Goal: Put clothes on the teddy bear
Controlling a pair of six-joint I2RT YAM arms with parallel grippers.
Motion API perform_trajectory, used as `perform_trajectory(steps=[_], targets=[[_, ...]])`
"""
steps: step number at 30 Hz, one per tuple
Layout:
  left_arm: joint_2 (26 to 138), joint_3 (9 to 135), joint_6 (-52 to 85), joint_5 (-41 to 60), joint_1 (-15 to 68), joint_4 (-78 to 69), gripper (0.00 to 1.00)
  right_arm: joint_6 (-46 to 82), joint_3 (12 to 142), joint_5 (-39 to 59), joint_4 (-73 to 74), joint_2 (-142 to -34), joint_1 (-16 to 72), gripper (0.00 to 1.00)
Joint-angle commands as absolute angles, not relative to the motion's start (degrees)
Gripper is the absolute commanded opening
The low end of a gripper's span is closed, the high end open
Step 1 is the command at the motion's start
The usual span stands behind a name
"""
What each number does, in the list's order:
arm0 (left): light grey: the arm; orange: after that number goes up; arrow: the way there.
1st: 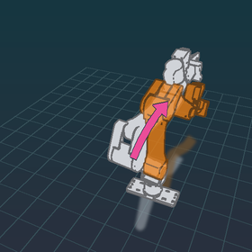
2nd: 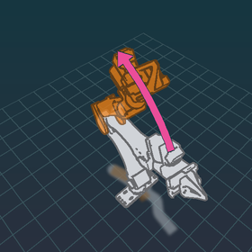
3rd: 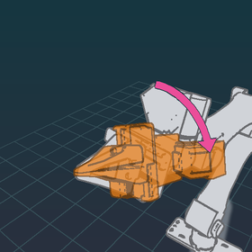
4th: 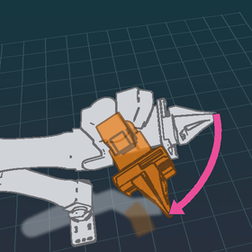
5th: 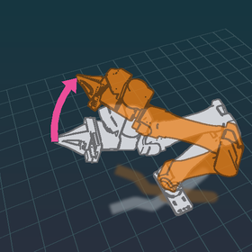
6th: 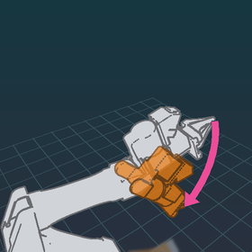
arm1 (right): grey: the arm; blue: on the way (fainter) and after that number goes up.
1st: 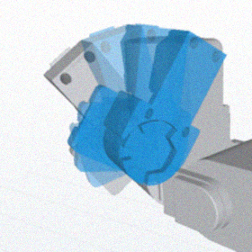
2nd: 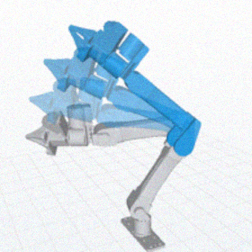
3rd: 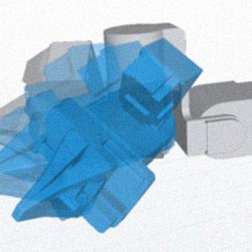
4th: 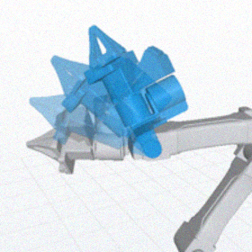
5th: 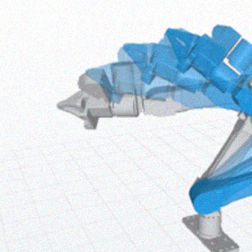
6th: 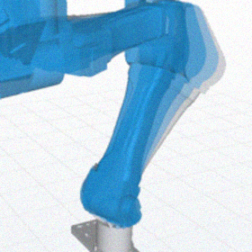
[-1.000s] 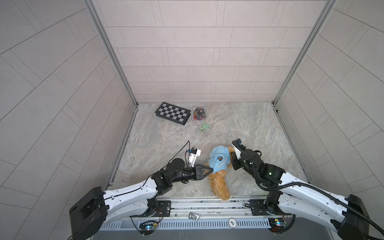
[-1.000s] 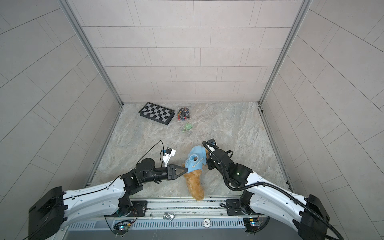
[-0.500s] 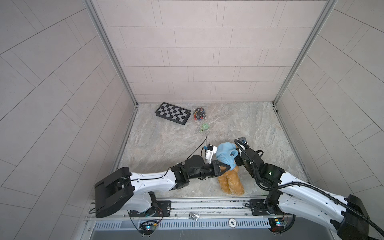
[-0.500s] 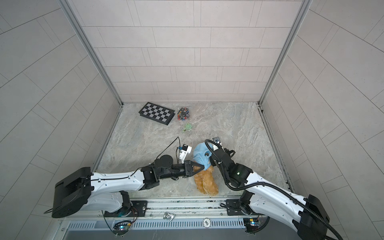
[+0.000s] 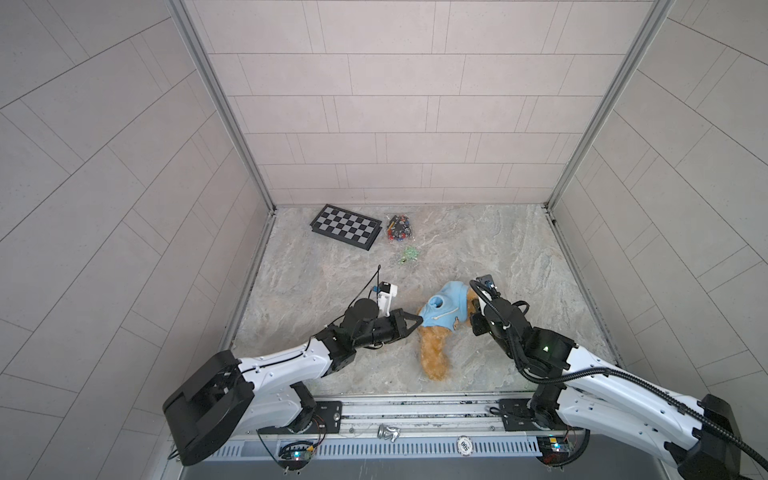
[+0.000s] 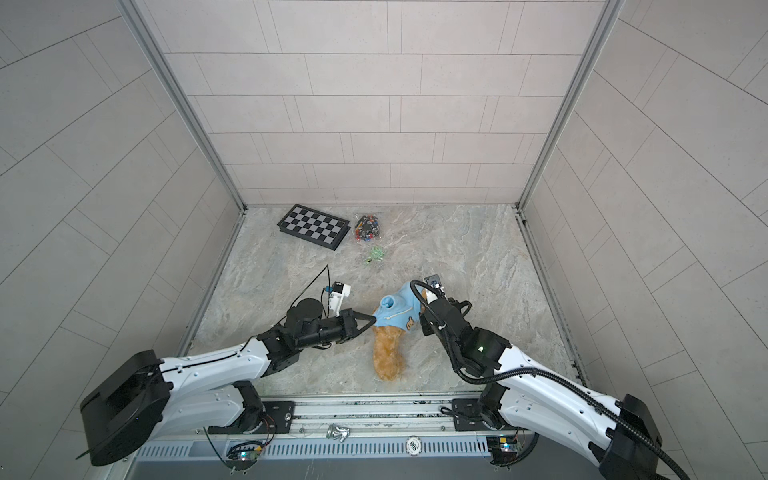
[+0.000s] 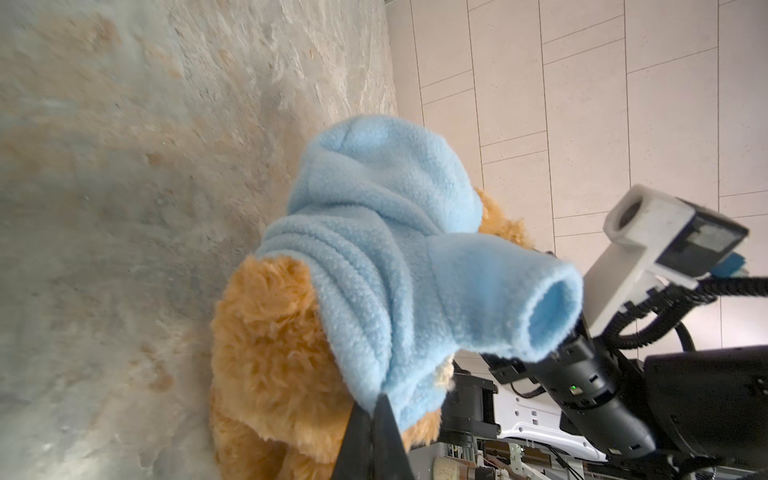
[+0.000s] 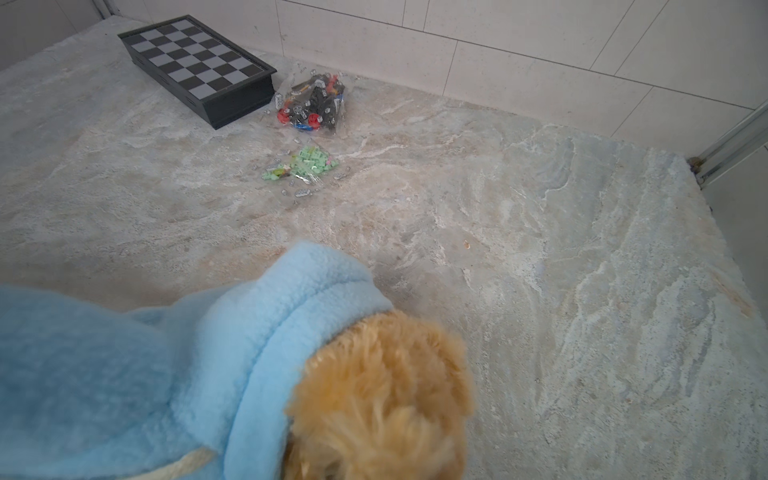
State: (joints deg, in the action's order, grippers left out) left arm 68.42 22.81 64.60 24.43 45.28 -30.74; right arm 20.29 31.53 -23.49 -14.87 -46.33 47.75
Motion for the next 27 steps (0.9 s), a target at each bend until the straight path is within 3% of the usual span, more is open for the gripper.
perform_trajectory(steps=[1, 8, 16, 23, 27], targets=[[72.4, 27.0, 59.8, 27.5, 40.6, -29.1, 0.0, 23.4, 35.2, -26.7, -19.7, -44.1, 50.0, 0.0], [85.2, 39.4, 61.0, 31.9, 38.3, -34.3, 0.0, 31.5, 36.3, -24.4, -21.9, -42.6, 56.3, 0.0], [78.4, 47.0, 53.5, 28.3, 40.4, -18.0, 0.0, 38.6, 26.9, -31.4, -11.4, -37.3, 63.9, 0.0], [68.4, 45.5, 46.9, 16.2, 47.4, -1.1, 0.0, 43.7, 20.1, -41.7, -7.8, -32.5, 69.4, 0.0], [63.4, 40.3, 46.1, 2.8, 52.7, 7.5, 0.0, 48.1, 17.9, -46.2, -9.7, -31.2, 71.3, 0.0]])
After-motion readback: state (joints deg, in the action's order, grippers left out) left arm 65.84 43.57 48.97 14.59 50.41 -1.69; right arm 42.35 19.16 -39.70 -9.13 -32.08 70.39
